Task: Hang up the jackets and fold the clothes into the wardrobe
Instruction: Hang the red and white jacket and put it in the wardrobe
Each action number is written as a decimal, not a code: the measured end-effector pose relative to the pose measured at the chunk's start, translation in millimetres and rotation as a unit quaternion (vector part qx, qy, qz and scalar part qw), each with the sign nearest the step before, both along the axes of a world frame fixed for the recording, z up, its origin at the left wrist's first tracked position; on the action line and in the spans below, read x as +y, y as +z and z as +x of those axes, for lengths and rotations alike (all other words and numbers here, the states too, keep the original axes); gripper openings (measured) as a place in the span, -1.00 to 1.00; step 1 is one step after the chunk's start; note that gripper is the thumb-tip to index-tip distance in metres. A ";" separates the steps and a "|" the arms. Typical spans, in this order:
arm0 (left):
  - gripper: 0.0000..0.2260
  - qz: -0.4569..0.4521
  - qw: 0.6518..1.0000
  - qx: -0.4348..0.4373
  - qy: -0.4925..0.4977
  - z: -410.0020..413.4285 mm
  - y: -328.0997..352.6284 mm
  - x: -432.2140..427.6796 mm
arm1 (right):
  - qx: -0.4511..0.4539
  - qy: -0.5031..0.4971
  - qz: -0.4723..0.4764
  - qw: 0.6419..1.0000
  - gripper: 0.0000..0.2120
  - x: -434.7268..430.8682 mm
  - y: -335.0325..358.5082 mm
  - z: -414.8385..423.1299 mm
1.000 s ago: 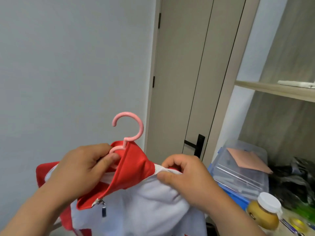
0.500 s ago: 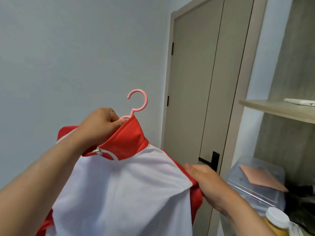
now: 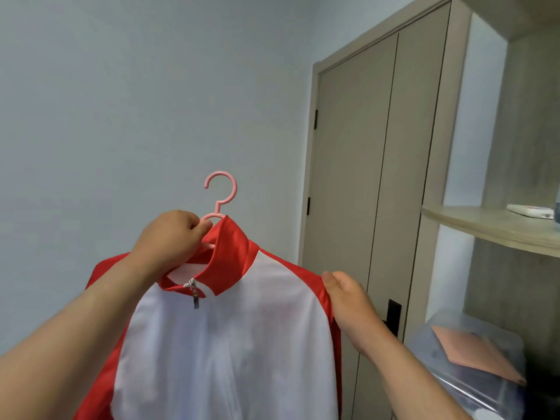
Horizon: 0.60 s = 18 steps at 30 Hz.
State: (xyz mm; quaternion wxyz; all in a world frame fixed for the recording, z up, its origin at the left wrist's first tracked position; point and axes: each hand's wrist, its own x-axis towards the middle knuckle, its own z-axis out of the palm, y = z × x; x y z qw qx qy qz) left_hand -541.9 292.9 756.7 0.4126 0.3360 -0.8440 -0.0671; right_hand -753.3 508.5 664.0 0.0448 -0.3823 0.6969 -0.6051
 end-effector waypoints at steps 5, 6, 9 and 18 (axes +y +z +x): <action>-0.53 0.025 1.000 -0.004 -0.002 -12.8 5.4 0.8 | 0.140 -0.029 0.034 0.989 -0.75 4.6 1.6 -13.1; -0.52 0.026 1.000 -0.003 -0.006 -14.6 6.2 0.7 | 0.153 -0.021 0.041 0.987 -0.73 4.0 2.9 -14.0; -0.55 0.021 0.999 -0.006 -0.039 -19.6 7.0 2.6 | 0.213 -0.038 0.073 0.974 -0.82 -2.8 12.2 -16.0; -0.64 -0.006 0.989 -0.070 -0.132 -42.3 5.3 5.9 | 0.263 0.066 0.131 0.954 -0.96 -42.1 20.4 -11.8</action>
